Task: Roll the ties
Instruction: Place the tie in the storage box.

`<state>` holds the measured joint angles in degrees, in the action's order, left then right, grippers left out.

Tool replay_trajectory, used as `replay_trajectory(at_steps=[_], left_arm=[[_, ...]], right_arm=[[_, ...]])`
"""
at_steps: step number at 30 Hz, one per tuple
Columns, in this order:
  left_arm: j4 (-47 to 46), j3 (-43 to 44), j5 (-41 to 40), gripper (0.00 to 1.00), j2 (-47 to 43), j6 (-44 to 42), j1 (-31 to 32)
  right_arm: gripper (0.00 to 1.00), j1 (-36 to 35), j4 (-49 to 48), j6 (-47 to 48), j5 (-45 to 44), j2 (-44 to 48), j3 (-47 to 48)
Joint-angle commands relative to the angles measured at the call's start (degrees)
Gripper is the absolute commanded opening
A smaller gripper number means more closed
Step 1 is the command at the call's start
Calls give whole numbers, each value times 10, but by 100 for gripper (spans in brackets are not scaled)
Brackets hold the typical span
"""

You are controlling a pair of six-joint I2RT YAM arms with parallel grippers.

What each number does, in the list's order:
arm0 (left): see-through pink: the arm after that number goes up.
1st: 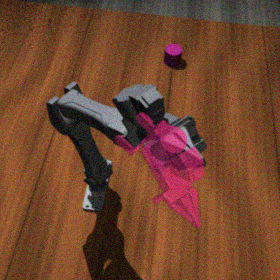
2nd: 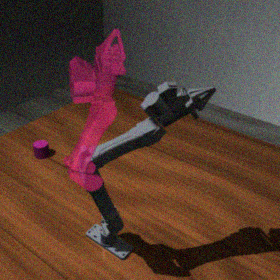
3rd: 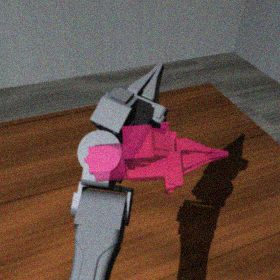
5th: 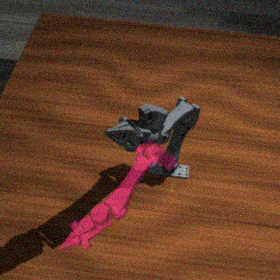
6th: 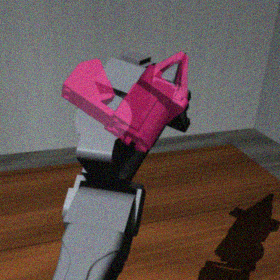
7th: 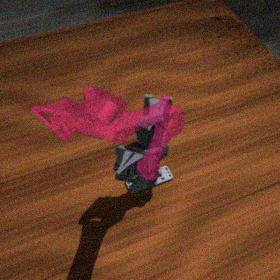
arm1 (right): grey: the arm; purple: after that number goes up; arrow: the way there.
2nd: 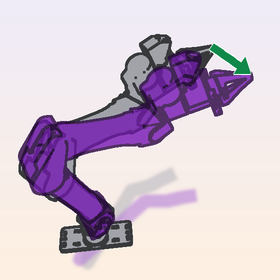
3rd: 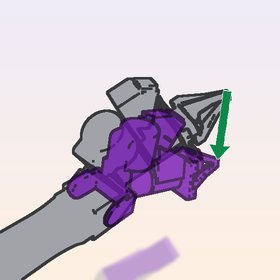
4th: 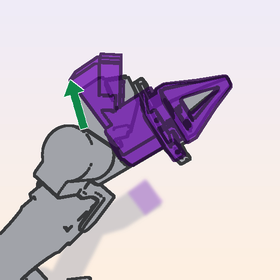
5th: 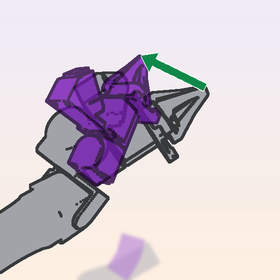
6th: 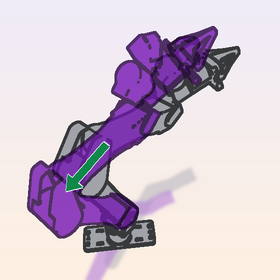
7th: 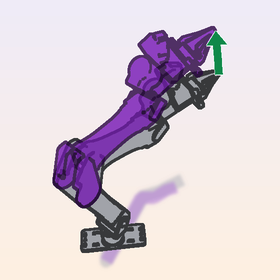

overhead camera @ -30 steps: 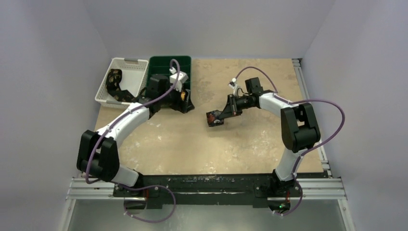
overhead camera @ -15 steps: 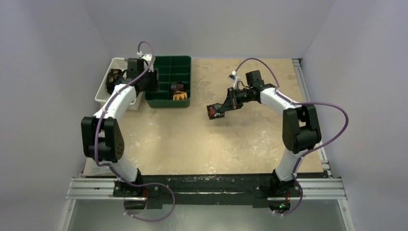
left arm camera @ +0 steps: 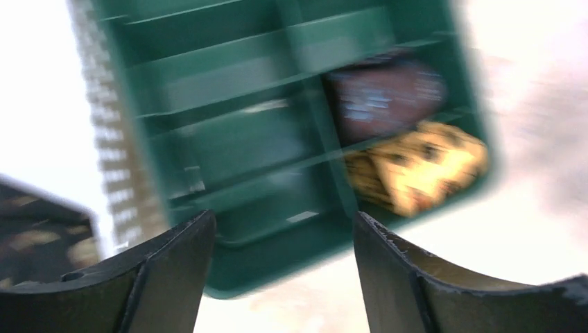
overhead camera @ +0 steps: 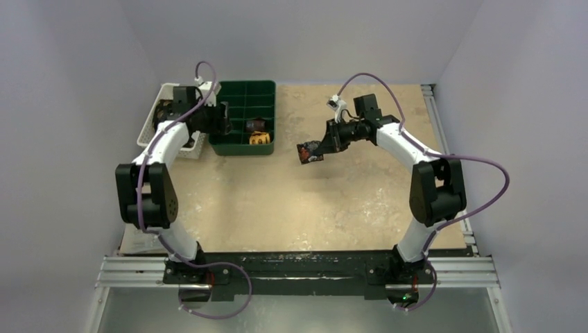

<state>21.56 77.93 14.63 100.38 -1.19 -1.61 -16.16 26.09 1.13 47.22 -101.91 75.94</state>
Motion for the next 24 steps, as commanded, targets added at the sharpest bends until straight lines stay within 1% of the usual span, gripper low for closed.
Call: replay_trajectory(at_steps=[1,3,5,8,10,12,15,16,17,18,21,24], left_arm=[[-82,-28,318,75,-108,21,9],[-108,-25,409,79,-115,105,10],[-134,-26,470,81,-120,167,11],[-191,-54,547,82,-130,224,18],[-306,-98,564,84,-145,319,33],[-432,-136,557,85,-158,453,46],[-607,-163,558,89,-160,642,73],[-662,-170,556,92,-160,694,81],[-695,-175,551,95,-163,724,87],[-705,-175,545,97,-168,736,95],[-705,-171,530,99,-169,745,110],[-693,-167,510,100,-164,743,112]], right_arm=[[0,-15,-63,-31,25,61,37],[0,-24,-91,-61,47,70,48],[0,-27,-119,-100,67,75,51],[0,-27,-174,-144,109,90,34],[0,-27,-240,-198,127,104,17],[0,-28,-302,-244,131,116,7],[0,-29,-357,-297,136,119,8],[0,-29,-374,-315,139,120,7],[0,-31,-395,-334,141,122,2],[0,-33,-415,-351,143,123,-1],[0,-39,-450,-386,152,123,-2],[0,-44,-470,-404,157,123,-1]])
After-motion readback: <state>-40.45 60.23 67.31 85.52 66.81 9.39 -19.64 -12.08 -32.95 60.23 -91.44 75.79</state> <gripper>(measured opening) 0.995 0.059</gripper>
